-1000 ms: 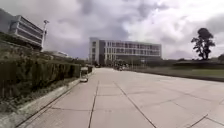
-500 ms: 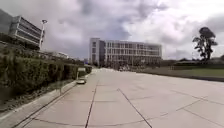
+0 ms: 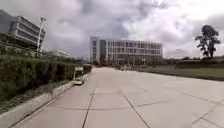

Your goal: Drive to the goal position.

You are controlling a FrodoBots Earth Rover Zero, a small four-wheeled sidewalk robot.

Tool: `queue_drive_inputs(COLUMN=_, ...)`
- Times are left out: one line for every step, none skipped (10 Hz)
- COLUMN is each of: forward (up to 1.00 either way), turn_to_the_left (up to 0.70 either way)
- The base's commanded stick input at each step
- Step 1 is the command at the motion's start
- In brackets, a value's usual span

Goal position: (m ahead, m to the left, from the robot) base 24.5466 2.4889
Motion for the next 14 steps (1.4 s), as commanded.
queue_drive_inputs(forward=0.70, turn_to_the_left=0.00)
queue_drive_inputs(forward=0.70, turn_to_the_left=0.00)
queue_drive_inputs(forward=0.70, turn_to_the_left=0.00)
queue_drive_inputs(forward=0.70, turn_to_the_left=0.00)
queue_drive_inputs(forward=0.70, turn_to_the_left=0.00)
queue_drive_inputs(forward=0.70, turn_to_the_left=0.00)
queue_drive_inputs(forward=0.70, turn_to_the_left=0.00)
queue_drive_inputs(forward=0.70, turn_to_the_left=0.00)
queue_drive_inputs(forward=0.70, turn_to_the_left=0.00)
queue_drive_inputs(forward=0.70, turn_to_the_left=0.00)
queue_drive_inputs(forward=0.70, turn_to_the_left=0.00)
queue_drive_inputs(forward=0.70, turn_to_the_left=0.06)
queue_drive_inputs(forward=0.70, turn_to_the_left=0.18)
queue_drive_inputs(forward=0.70, turn_to_the_left=0.22)
